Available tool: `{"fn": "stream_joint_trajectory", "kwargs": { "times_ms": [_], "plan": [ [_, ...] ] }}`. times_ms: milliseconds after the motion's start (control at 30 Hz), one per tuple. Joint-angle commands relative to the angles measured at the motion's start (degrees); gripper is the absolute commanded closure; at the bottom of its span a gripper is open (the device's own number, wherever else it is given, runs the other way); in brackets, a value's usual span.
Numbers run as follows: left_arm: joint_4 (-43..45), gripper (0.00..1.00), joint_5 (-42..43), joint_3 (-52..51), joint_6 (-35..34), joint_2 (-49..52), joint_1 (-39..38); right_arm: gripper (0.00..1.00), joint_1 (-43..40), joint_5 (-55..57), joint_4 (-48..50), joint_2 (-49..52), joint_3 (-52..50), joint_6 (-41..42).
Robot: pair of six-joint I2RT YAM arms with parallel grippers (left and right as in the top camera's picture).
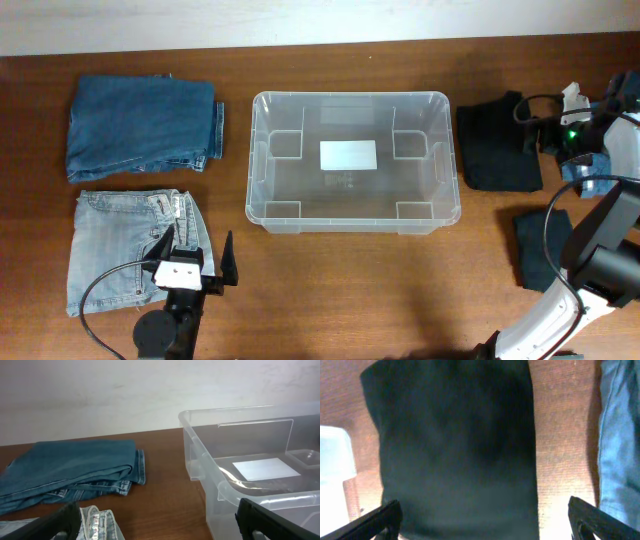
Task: Pack container
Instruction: 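Lower the right gripper and grasp the black garment's edge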
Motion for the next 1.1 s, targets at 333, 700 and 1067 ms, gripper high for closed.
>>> {"fn": "stream_joint_trajectory", "kwargs": {
  "times_ms": [333,700,1067],
  "plan": [
    [-0.46,0.01,0.22,-0.07,0.90,-0.28,0.37,0.02,-0.79,-2.10,3.39,7.10,1.03,-2.84],
    [-0.44,0.01,0.22,-0.07,0.90,-0.28,0.37,0.02,-0.72,-7.08,4.66,8.96,1.03,-2.78],
    [-0.46,0.01,0.22,-0.07,0.90,-0.26,0.37,0.02,-0.68,-8.92,3.21,12.52,0.87,-2.80]
  ]
}}
